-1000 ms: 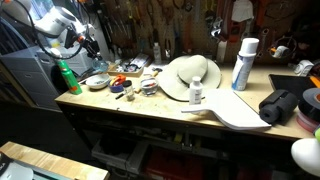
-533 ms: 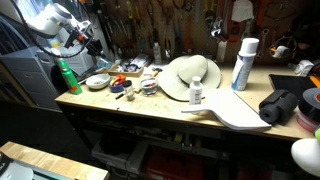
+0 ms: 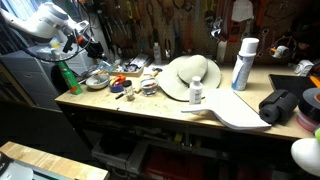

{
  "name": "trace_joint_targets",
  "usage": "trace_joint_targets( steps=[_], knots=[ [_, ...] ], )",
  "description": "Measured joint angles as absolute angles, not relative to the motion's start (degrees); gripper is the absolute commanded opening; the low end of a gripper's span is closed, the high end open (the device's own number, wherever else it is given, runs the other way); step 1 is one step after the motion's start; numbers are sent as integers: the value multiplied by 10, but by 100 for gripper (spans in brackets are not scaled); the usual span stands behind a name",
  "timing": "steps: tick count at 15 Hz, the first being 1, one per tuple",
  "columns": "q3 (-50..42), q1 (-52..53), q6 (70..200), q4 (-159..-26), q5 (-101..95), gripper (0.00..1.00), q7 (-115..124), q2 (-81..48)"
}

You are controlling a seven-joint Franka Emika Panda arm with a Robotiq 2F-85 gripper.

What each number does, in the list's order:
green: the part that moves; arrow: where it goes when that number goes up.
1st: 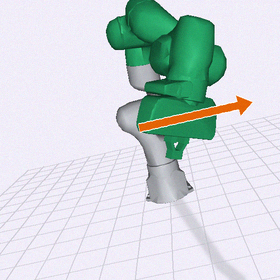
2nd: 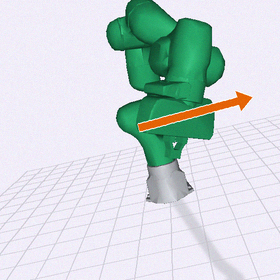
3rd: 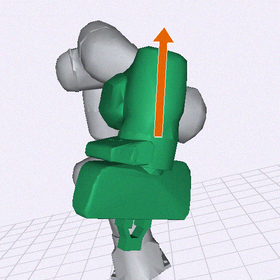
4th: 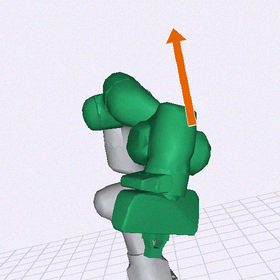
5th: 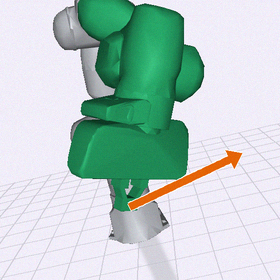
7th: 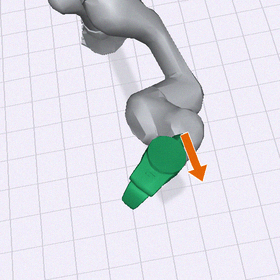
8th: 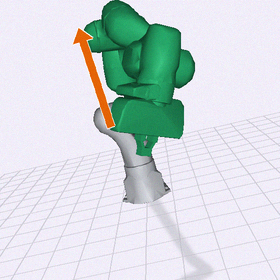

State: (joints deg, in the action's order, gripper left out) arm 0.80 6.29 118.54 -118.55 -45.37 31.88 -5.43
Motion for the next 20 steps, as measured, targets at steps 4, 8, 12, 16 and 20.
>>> trace_joint_targets(
  steps=[4, 8, 12, 16, 20],
  knots=[
    [6, 46, 1220, -1182, -388, 8, 285, -53],
    [-20, -2, 1304, -1180, -248, 8, 177, -41],
    [-36, -35, 1365, -1184, -130, 8, 48, -35],
    [-36, -39, 1378, -1193, -100, 8, -21, -35],
    [-36, -39, 1378, -1191, -91, 8, -25, -40]
  ],
)
